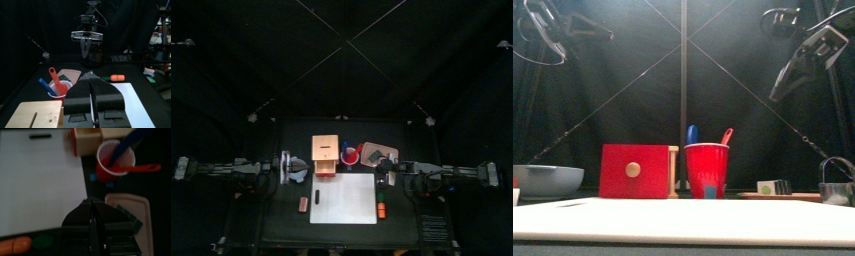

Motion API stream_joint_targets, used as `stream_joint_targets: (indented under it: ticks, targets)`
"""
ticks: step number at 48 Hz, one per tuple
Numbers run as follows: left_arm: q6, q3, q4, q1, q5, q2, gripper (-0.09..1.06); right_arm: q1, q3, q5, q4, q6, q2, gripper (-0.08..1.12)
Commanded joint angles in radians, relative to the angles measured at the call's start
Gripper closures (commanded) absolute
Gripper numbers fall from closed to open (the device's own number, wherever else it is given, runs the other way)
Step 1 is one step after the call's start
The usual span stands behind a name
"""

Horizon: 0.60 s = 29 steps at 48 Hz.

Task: Place sushi on board then cut the sushi with the knife then place the pieces on the plate
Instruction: Place the sushi on the board

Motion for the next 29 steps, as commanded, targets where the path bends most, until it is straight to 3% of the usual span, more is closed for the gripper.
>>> stream_joint_targets:
  ticks: [1, 16, 29]
  targets:
    - [-0.002, -0.021, 0.003, 0.009, -0.005, 0.005, 0.93, -0.008, -0.055, 0.109, -0.075, -0.005, -0.008, 0.69]
    - [-0.003, -0.026, 0.000, 0.029, -0.005, 0.005, 0.93, -0.025, -0.017, 0.130, -0.216, 0.018, 0.014, 0.02]
    - [-0.003, -0.023, -0.014, 0.043, -0.006, 0.006, 0.93, -0.038, -0.034, 0.187, -0.235, -0.043, 0.109, 0.00]
